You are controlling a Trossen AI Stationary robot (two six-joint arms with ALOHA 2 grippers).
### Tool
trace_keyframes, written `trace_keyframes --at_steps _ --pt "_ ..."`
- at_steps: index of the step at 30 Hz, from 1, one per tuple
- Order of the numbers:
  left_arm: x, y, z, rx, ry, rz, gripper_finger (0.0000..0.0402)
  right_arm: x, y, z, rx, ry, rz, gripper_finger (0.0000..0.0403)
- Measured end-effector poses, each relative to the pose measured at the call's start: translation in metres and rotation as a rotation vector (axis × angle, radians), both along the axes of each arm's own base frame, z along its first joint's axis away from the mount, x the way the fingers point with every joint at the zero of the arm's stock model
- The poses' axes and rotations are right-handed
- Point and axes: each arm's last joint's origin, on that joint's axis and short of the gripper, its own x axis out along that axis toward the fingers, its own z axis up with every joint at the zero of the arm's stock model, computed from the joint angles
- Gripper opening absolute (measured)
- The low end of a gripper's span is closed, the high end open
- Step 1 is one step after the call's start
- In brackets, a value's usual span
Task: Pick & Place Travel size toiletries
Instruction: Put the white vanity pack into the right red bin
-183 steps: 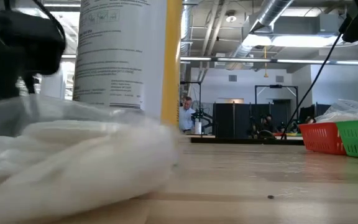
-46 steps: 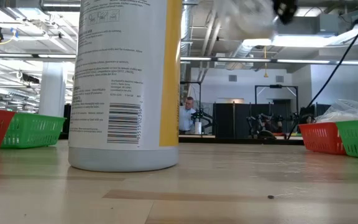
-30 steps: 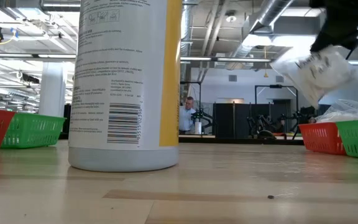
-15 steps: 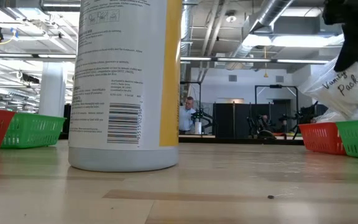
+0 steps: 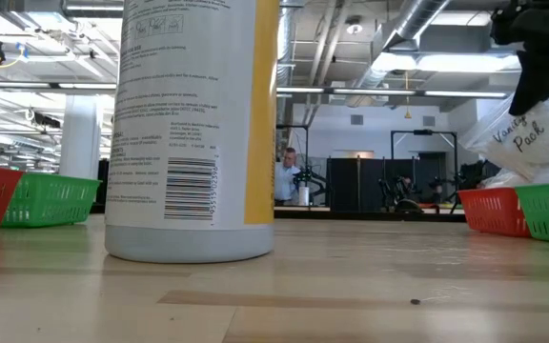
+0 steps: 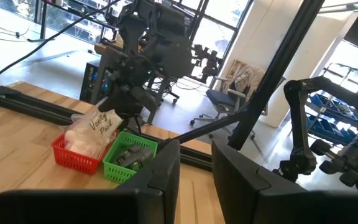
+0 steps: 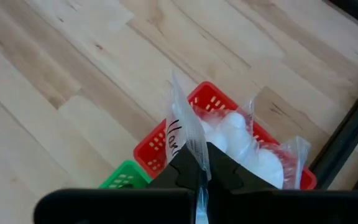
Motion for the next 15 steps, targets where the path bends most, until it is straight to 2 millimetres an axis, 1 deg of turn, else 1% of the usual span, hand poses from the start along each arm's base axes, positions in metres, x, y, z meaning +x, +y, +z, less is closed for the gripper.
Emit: trace_keyframes --at_steps 6,11,15 --pt "0.0 0.0 0.0 0.0 0.0 0.005 0.0085 0.001 -0.003 0.0 -0.007 -0.003 -0.024 0.0" --pt "0.0 0.0 0.0 0.0 0.0 0.005 0.0085 0.003 -0.002 -0.016 0.002 0.011 -0.02 0.0" --pt "0.0 0.0 0.0 0.0 0.0 0.004 0.0085 0.004 -0.002 -0.02 0.008 0.004 -0.019 0.0"
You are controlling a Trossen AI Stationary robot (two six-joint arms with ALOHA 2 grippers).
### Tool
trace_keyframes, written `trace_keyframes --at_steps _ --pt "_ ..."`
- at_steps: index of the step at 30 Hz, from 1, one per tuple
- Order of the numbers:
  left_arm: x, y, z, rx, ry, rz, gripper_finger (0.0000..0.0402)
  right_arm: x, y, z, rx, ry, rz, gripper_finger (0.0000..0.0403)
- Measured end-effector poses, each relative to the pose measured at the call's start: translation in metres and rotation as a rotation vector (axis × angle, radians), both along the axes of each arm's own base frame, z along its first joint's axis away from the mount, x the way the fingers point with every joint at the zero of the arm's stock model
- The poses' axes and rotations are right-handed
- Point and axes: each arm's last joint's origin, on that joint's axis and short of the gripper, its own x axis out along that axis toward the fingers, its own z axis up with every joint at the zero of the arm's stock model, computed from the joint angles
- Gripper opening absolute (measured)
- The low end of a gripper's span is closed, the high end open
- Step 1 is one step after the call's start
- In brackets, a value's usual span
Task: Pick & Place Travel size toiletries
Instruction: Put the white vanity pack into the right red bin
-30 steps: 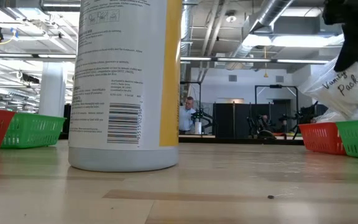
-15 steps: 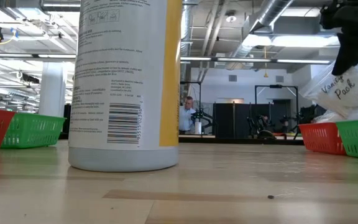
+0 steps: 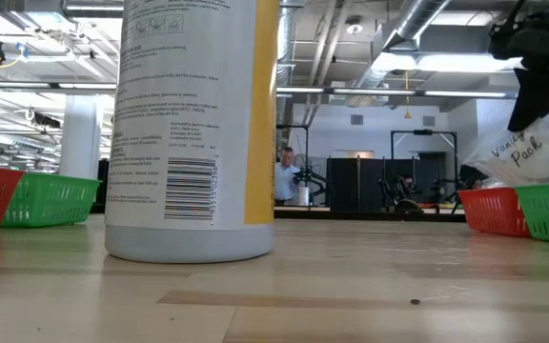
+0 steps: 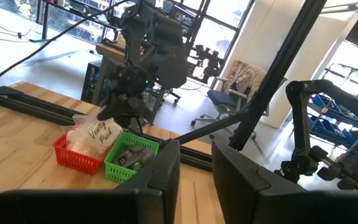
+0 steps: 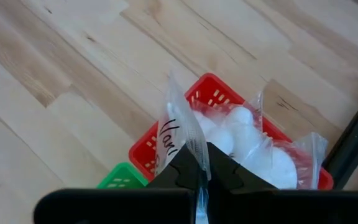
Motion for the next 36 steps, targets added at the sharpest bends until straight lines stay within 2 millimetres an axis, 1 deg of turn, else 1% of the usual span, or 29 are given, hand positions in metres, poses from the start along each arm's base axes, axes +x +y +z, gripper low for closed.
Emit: trace_keyframes --at_steps 3,9,14,23,31,36 --pt "0.0 0.0 0.0 0.0 0.0 0.0 0.0085 0.0 0.0 -0.003 -0.004 0.002 -0.002 0.0" --pt "0.0 0.0 -0.001 0.002 0.007 0.0 0.0085 -0.002 -0.001 -0.022 -0.018 0.032 -0.008 0.0" --pt "0.0 0.0 -0.001 0.003 0.007 0.0 0.0085 -0.004 -0.003 -0.027 -0.046 0.025 -0.035 0.0002" --pt "0.0 0.0 -0.001 0.002 0.006 0.0 0.0085 -0.004 -0.003 -0.028 -0.065 0.021 -0.036 0.0026" --pt "0.0 0.0 -0.001 0.001 0.006 0.003 0.0085 -0.001 -0.001 -0.028 -0.038 0.004 -0.03 0.0031" --pt "0.0 0.002 0.0 0.002 -0.008 0.015 0.0085 0.0 -0.001 -0.028 -0.092 0.077 0.123 0.0031"
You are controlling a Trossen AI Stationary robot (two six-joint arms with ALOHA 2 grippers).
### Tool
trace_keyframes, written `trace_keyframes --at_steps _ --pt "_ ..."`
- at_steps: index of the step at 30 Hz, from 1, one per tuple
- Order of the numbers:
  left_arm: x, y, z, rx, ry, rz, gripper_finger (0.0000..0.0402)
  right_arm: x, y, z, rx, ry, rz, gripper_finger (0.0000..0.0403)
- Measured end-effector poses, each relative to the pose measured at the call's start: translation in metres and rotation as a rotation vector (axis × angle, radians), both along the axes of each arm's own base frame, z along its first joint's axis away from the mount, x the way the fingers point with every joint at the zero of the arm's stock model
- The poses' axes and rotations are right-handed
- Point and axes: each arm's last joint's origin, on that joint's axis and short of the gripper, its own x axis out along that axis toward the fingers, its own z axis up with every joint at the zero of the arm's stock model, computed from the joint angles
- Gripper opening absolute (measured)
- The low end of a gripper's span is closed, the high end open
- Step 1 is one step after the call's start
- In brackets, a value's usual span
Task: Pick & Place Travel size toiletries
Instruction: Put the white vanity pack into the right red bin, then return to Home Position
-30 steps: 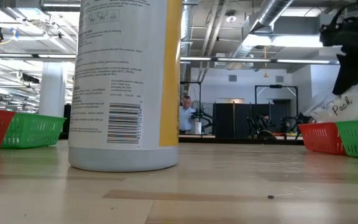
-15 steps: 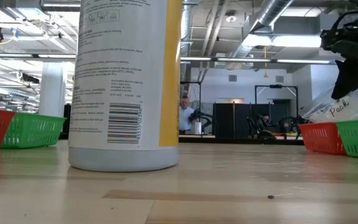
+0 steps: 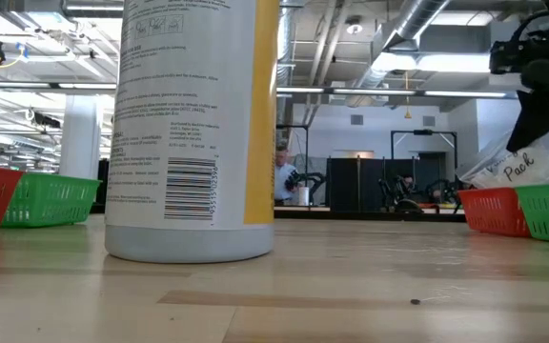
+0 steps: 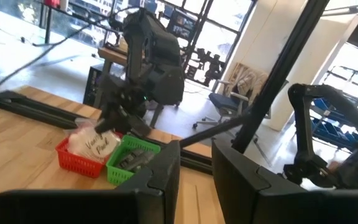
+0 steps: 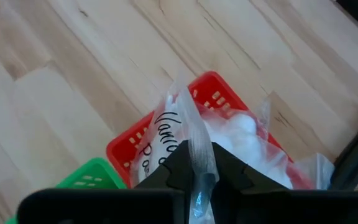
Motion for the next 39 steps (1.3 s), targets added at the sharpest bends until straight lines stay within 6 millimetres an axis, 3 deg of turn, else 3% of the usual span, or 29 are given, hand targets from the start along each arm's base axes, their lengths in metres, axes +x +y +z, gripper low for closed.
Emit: trace_keyframes --at_steps 10,15,22,27,39 --pt "0.002 0.008 -0.005 0.027 0.051 0.03 0.0086 0.0 0.0 0.0 0.019 0.005 -0.002 0.0044" --pt "0.003 0.01 -0.01 0.014 0.104 0.04 0.0101 -0.001 0.0 -0.001 0.029 0.018 -0.001 0.0096" --pt "0.003 0.01 -0.011 0.004 0.105 0.04 0.0161 0.0 0.001 0.0 0.024 0.016 0.02 0.0193" --pt "0.003 0.01 -0.012 0.008 0.116 0.04 0.0195 0.001 0.001 0.004 0.021 0.018 0.028 0.0242" --pt "0.005 0.021 -0.013 0.044 0.129 0.075 0.021 0.001 0.001 0.023 0.024 -0.007 0.029 0.0255"
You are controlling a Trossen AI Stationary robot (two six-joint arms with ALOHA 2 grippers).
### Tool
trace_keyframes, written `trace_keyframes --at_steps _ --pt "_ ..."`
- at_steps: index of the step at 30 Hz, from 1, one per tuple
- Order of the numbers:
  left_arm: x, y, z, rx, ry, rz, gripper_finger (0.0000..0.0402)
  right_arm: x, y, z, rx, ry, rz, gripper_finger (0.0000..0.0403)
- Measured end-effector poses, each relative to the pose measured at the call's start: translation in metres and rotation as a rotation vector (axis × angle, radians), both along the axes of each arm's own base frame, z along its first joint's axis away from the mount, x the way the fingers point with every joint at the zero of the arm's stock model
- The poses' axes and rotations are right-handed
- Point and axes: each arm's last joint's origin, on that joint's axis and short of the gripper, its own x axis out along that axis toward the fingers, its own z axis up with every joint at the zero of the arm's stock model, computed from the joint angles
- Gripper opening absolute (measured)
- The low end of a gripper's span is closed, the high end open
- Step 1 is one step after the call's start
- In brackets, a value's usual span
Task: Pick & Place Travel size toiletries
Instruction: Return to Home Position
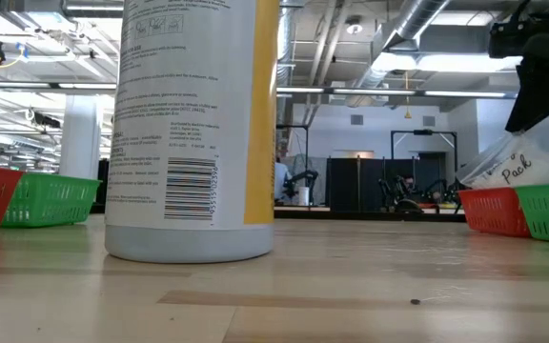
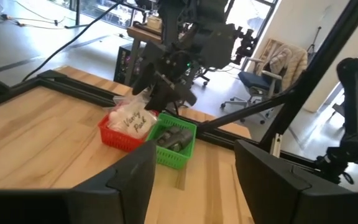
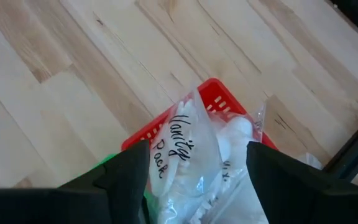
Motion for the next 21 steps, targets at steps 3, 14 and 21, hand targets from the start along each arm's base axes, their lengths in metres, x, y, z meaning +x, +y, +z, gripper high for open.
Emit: trace_keyframes --at_steps 3,14,21 --pt "0.001 0.003 -0.001 0.003 0.012 0.01 0.021 0.001 0.0 0.005 0.004 -0.012 0.002 0.0255" --pt "-0.02 0.008 0.003 0.037 0.12 0.006 0.021 0.011 0.009 0.029 0.0 -0.146 0.105 0.0255" --pt "-0.042 0.007 0.001 0.098 0.113 0.026 0.021 -0.005 0.026 0.034 -0.071 -0.348 0.237 0.0255"
